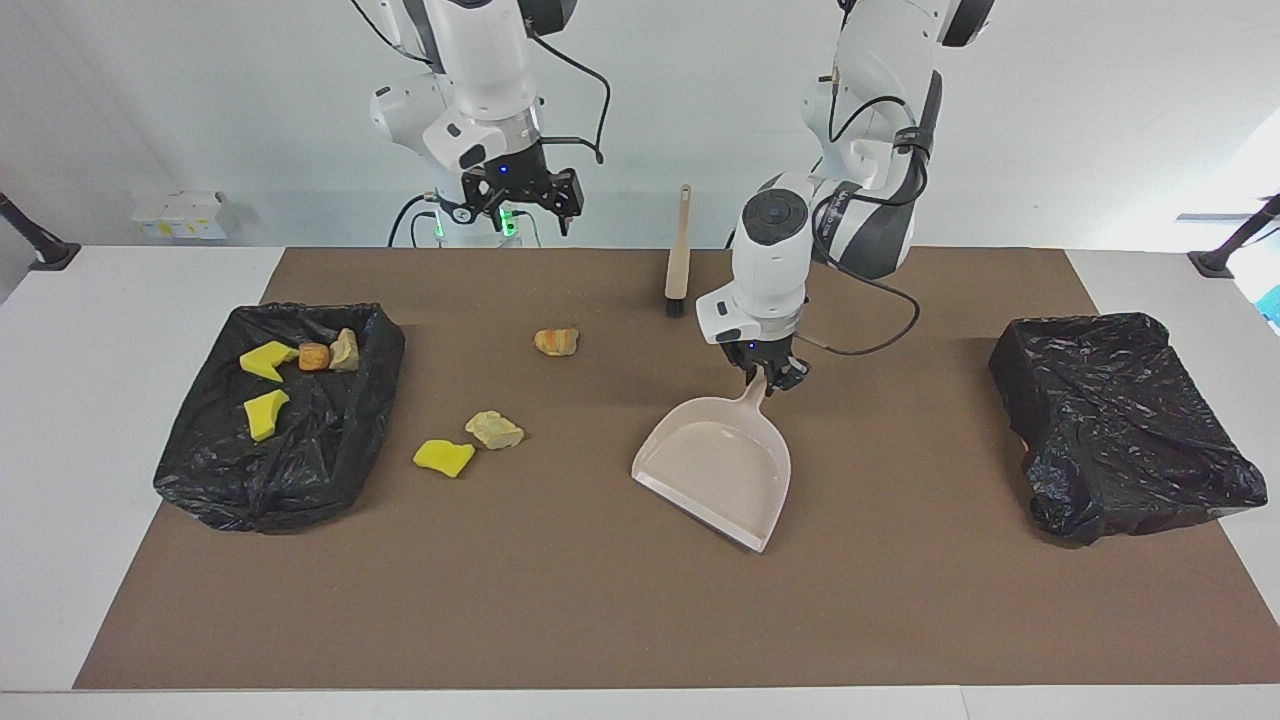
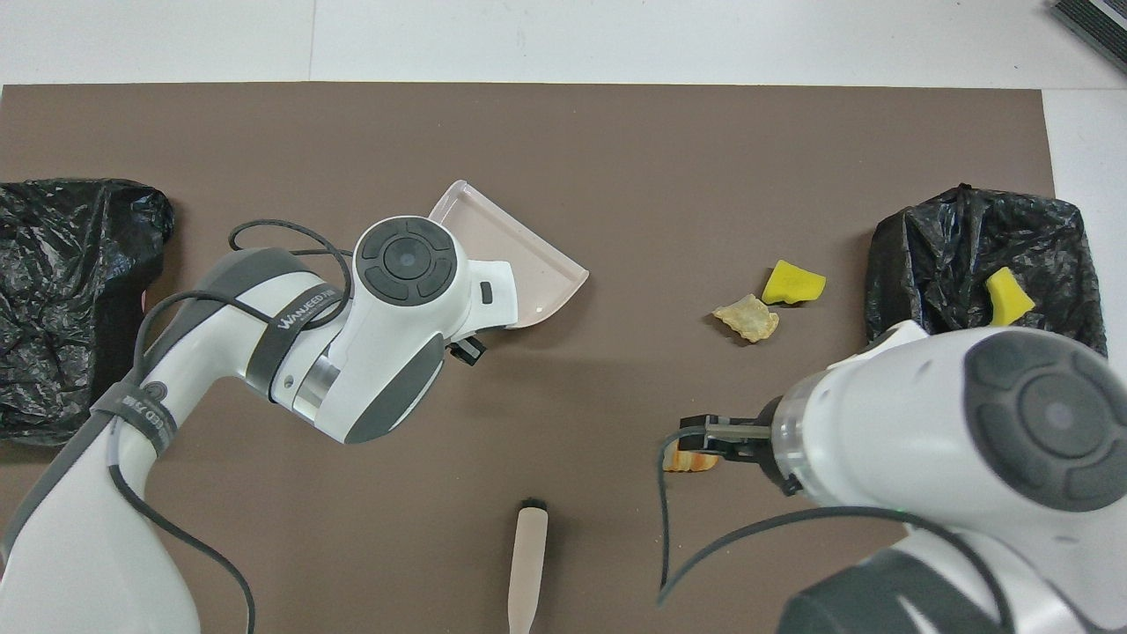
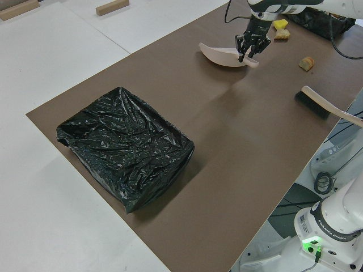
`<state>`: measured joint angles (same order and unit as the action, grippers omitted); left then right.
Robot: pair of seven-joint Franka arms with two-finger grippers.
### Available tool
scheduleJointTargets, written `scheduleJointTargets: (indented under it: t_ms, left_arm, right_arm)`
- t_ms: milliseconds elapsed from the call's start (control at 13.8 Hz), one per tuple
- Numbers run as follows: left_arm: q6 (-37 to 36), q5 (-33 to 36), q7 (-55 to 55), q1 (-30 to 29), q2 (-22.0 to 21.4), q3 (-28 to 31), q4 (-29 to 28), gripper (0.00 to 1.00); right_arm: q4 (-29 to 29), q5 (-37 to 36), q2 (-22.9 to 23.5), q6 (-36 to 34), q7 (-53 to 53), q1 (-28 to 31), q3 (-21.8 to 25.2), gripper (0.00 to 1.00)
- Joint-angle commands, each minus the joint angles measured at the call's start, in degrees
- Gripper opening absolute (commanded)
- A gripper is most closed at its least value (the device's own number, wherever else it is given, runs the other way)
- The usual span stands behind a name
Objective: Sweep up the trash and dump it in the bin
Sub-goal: 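Pull the dustpan with the left gripper while the right gripper grasps the brush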
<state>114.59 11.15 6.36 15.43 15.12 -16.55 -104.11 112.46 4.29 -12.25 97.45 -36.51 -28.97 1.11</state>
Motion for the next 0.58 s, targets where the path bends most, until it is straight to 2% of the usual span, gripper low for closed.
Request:
scheduleJointTargets:
  t_ms: [0, 289, 506]
  left_arm:
    - [-1.3, 0.98, 8.99, -2.5, -2.02, -0.15, -0.83, 0.0]
    - [-1.3, 1.16, 21.9, -6.01, -3.25, 0.29, -0.57, 0.0]
    - [-0.69, 1.25, 34.48, -6.28, -4.92, 3.7, -0.57, 0.0]
  right_arm:
    - [5.04, 0.72, -1.38, 5.19, -8.64, -6.25, 0.04, 1.0]
    - [9.35, 0.37, 0.46, 11.08, -24.19, -17.93, 0.03, 1.0]
    - [13.56, 0.37, 1.08, 14.24, -27.56, -25.14, 0.03, 1.0]
